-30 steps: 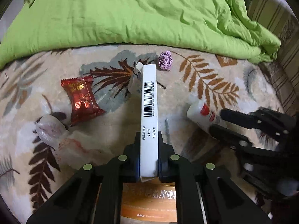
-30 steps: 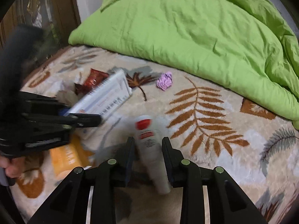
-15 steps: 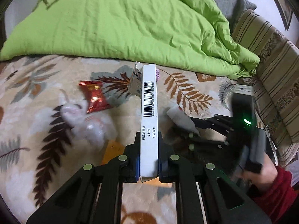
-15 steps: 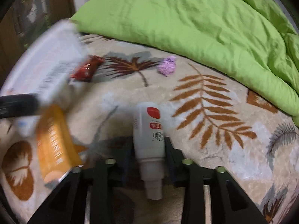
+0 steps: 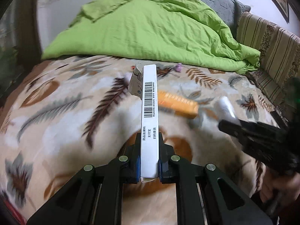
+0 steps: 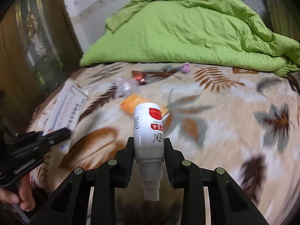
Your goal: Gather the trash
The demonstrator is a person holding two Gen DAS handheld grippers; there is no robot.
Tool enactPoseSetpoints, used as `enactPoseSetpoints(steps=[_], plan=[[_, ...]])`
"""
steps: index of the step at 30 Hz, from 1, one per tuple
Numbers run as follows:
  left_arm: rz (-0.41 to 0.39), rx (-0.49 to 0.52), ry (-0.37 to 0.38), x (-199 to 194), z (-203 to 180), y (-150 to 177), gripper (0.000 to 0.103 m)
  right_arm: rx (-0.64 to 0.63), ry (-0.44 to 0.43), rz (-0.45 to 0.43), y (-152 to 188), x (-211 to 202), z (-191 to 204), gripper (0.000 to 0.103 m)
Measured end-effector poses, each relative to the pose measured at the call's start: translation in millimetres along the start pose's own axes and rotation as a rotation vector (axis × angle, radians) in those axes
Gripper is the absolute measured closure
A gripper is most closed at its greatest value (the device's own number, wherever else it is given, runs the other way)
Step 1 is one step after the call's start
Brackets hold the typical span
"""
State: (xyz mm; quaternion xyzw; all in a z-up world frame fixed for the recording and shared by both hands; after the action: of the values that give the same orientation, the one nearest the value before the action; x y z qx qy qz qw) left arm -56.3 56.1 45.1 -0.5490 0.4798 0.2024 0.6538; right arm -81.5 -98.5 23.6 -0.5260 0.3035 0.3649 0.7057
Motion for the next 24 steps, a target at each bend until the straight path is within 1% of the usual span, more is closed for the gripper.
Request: enactPoseSetpoints(steps=[3, 4, 6, 8, 10, 16, 24], plan=[[-0.034, -0.019, -0.042, -9.3, 5.6, 27.9, 0.09, -0.011, 0.009, -0.033, 26.6, -7.5, 23.4, 0.07], [-0.041, -0.021, -0.057, -10.3, 6.8, 34.5, 0.09, -0.02, 0.021, -0.048, 29.3, -11.2, 28.0, 0.07], [-0.04, -0.019, -0.088, -7.3, 9.0, 44.0, 0.09, -0.053, 0.05, -0.108, 28.7, -19.9, 36.0, 0.07], [-0.034, -0.024, -0.096, -4.2, 11.1, 48.9, 0.09, -0.071, 0.071, -0.128, 27.7, -21.1, 38.9, 0.07], [-0.037, -0.025, -0.115, -3.1, 14.6, 51.5, 0.09, -0.078, 0.082, -0.126, 28.4, -18.5, 39.9, 0.07], [-0.047, -0.033, -0.124, -3.3, 19.4, 52.3, 0.09, -0.071, 0.095, -0.126, 30.4, -18.4, 38.5, 0.07], [-0.062, -0.044, -0.141, -5.8, 18.6, 50.3, 0.09, -0.11, 0.112, -0.12, 33.0, -16.3, 46.2, 0.07]])
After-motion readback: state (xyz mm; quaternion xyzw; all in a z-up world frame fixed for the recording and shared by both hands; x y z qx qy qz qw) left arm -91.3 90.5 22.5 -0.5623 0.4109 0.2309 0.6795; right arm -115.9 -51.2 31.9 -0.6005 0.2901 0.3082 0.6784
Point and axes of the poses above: each gripper's, at about its wrist camera, not at the fingertips, and x roughly the way its jaws point, z to its left, y to its underside, the point moved 4 cm from there along x, roughly the way its jaws point, and after that the axes turned 14 degrees about z, right-handed, at the moved point
